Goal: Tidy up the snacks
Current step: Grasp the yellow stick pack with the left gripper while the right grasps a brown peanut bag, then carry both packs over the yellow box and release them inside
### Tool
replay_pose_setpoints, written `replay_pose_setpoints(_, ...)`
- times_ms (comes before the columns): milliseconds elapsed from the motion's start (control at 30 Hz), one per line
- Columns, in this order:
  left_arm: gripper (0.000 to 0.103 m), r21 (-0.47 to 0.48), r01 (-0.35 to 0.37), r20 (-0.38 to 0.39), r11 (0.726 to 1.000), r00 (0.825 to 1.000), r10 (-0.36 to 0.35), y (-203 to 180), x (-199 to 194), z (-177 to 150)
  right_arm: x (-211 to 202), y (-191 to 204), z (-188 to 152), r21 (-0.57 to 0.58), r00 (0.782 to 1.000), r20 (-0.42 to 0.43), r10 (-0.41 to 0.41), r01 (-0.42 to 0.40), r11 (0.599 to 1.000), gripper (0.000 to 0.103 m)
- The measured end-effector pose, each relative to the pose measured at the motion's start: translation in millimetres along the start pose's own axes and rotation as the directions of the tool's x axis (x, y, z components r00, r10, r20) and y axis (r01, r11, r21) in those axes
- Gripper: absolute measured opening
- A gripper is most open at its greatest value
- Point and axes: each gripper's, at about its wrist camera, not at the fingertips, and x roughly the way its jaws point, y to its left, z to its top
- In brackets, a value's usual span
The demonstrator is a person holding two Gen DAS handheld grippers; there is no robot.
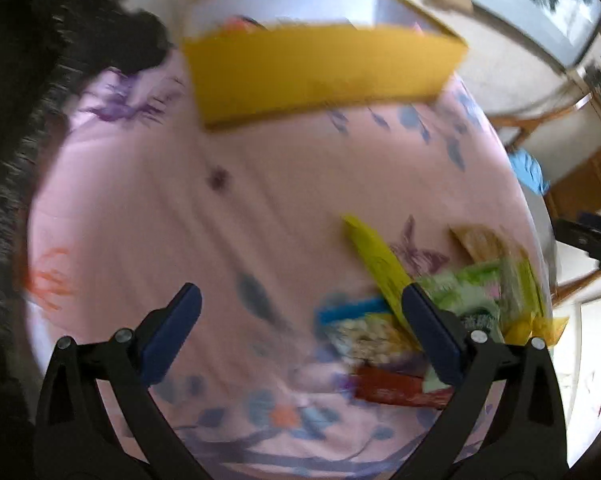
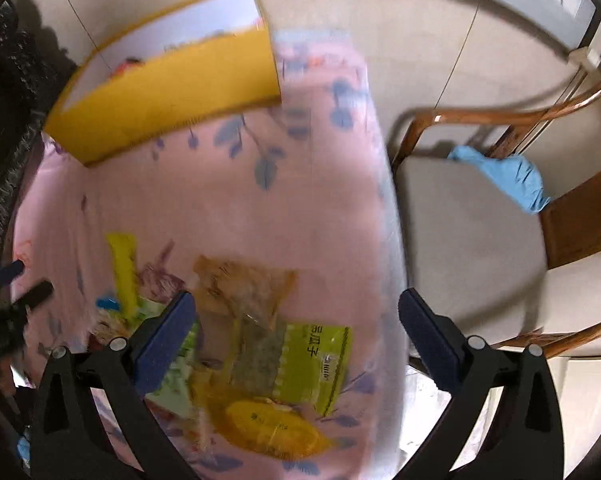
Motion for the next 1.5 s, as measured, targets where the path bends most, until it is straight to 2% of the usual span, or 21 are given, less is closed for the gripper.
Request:
replay_pose_setpoints(100,0.101,0.005,-0.027,-0.017,1.0,0.999,0.027,-19,24,5,28,18,0,-0.175,0.997,0.037,0.063,-0.056,0.983,0.102)
replay_pose_setpoints(200,0.101,0.001,-0.056,-0.021,0.998,0.998,0.056,-33,50,17,50,29,3,-0.39,0.977,0.079,0.2,-0.154,0.908,0.102)
replay_pose_setpoints(267,0.101,-0.011,-0.066,-0.082,0.998,0.995,0.065,-41,73,22,65,29,5,-0.449,0.965,0.044,0.257,-0.211,0.868,0.102)
replay_pose_setpoints(300,0.098,-0.014,-0.081,-0.161,0.997,0.984,0.078,-44,88,19,70,27,5,-0.456,0.953,0.021,0.302,-0.26,0.851,0.102)
replay_pose_setpoints(400,0.082,-0.029,-0.079,-0.113,0.996,0.991,0.075,-46,85,15,78,33,0,-0.518,0.94,0.015,0.342,-0.285,0.807,0.098)
replay_pose_setpoints(433,0.077,-0.022,-0.071,-0.108,0.997,0.992,0.068,-47,83,15,79,38,-5,-0.549,0.942,0.01,0.335,-0.275,0.789,0.08)
replay_pose_setpoints(467,0.064,-0.011,-0.067,-0.103,0.998,0.993,0.066,-49,80,14,80,44,-11,-0.577,0.95,0.011,0.313,-0.249,0.777,0.062)
replay_pose_setpoints(500,0.047,-0.004,-0.062,-0.104,0.998,0.993,0.061,-50,78,14,79,47,-14,-0.593,0.953,0.04,0.299,-0.218,0.775,0.054)
replay_pose_setpoints(533,0.036,-0.005,-0.055,-0.107,0.998,0.993,0.054,-51,76,15,75,51,-16,-0.591,0.949,0.037,0.312,-0.231,0.773,0.047)
replay_pose_setpoints(633,0.026,-0.036,-0.039,-0.109,0.999,0.993,0.035,-47,73,12,72,51,-10,-0.523,0.94,0.017,0.341,-0.282,0.804,0.041)
replay_pose_setpoints(700,0.021,-0.051,-0.004,-0.113,0.999,0.994,-0.002,-46,69,9,65,50,-10,-0.519,0.94,0.027,0.34,-0.277,0.808,0.04)
replay_pose_setpoints(800,0.021,-0.071,0.083,-0.077,0.994,0.993,-0.089,-40,55,4,43,42,-6,-0.477,0.925,0.076,0.374,-0.295,0.828,0.04)
replay_pose_setpoints(933,0.021,-0.079,0.095,-0.061,0.992,0.993,-0.1,-27,39,-1,15,33,5,-0.371,0.917,0.153,0.368,-0.292,0.881,0.04)
replay_pose_setpoints(1000,0.021,-0.12,0.142,-0.039,0.983,0.988,-0.148,-20,23,1,2,28,8,-0.326,0.912,0.182,0.367,-0.296,0.898,0.04)
replay_pose_setpoints(1133,0.021,-0.088,0.209,0.066,0.974,0.977,-0.203,-16,-19,11,-34,24,14,-0.285,0.897,0.272,0.35,-0.272,0.919,0.04)
replay_pose_setpoints(1200,0.021,-0.073,0.203,0.086,0.976,0.977,-0.196,-12,-35,16,-54,25,18,-0.251,0.891,0.323,0.32,-0.245,0.936,0.04)
replay_pose_setpoints(1267,0.021,-0.074,0.195,0.128,0.978,0.974,-0.185,-8,-47,25,-70,26,21,-0.233,0.868,0.357,0.344,-0.274,0.933,0.04)
replay_pose_setpoints(1333,0.021,-0.051,0.137,0.179,0.989,0.976,-0.126,-8,-60,39,-88,31,29,-0.244,0.848,0.407,0.339,-0.257,0.935,0.04)
replay_pose_setpoints(1400,0.021,-0.023,0.066,0.222,0.998,0.973,-0.06,-9,-73,55,-99,36,38,-0.23,0.842,0.447,0.301,-0.217,0.949,0.04)
replay_pose_setpoints(1433,0.021,-0.014,0.03,0.246,0.999,0.969,-0.026,-8,-80,62,-106,38,47,-0.213,0.826,0.467,0.314,-0.24,0.947,0.04)
replay_pose_setpoints(1500,0.021,-0.019,0.014,0.291,1.0,0.957,-0.008,-2,-91,74,-117,41,63,-0.185,0.805,0.503,0.315,-0.256,0.949,0.04)
